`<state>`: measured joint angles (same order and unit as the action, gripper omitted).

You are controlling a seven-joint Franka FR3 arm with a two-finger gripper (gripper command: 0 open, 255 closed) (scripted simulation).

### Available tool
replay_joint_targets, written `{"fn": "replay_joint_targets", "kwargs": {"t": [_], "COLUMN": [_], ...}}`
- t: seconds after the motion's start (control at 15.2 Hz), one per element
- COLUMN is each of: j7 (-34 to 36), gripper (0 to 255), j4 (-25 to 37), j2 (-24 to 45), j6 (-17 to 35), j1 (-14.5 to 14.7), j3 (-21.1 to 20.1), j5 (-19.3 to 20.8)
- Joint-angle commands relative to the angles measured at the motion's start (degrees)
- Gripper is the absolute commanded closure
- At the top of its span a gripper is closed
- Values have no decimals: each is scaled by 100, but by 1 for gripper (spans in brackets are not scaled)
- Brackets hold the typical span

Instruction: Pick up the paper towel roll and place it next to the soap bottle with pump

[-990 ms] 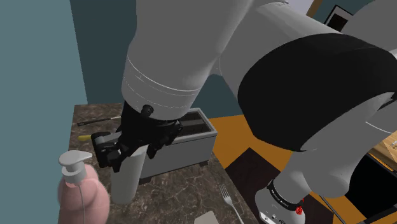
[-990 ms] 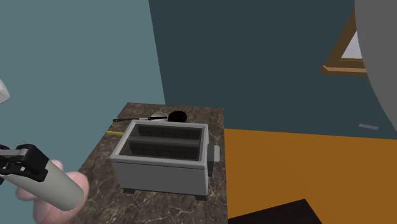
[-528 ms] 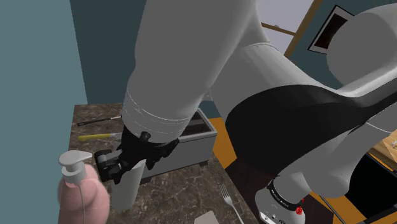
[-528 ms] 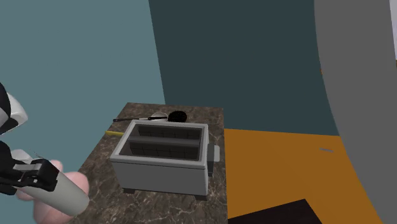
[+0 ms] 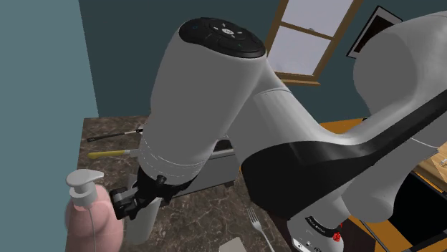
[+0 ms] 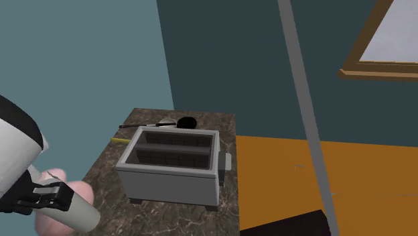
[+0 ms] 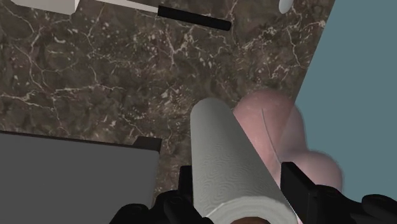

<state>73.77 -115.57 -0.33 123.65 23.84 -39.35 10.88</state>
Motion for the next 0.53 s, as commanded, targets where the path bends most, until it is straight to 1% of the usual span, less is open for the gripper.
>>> {"fn": "replay_joint_targets", "kwargs": {"t": [0.0, 0.46], "j7": [45, 298], "gripper": [255, 255], "j4": [-109, -421], "j2": [48, 299], "j6": [145, 619], "j1": [-3, 15], "j3": [2, 3], "j5": [56, 342]}}
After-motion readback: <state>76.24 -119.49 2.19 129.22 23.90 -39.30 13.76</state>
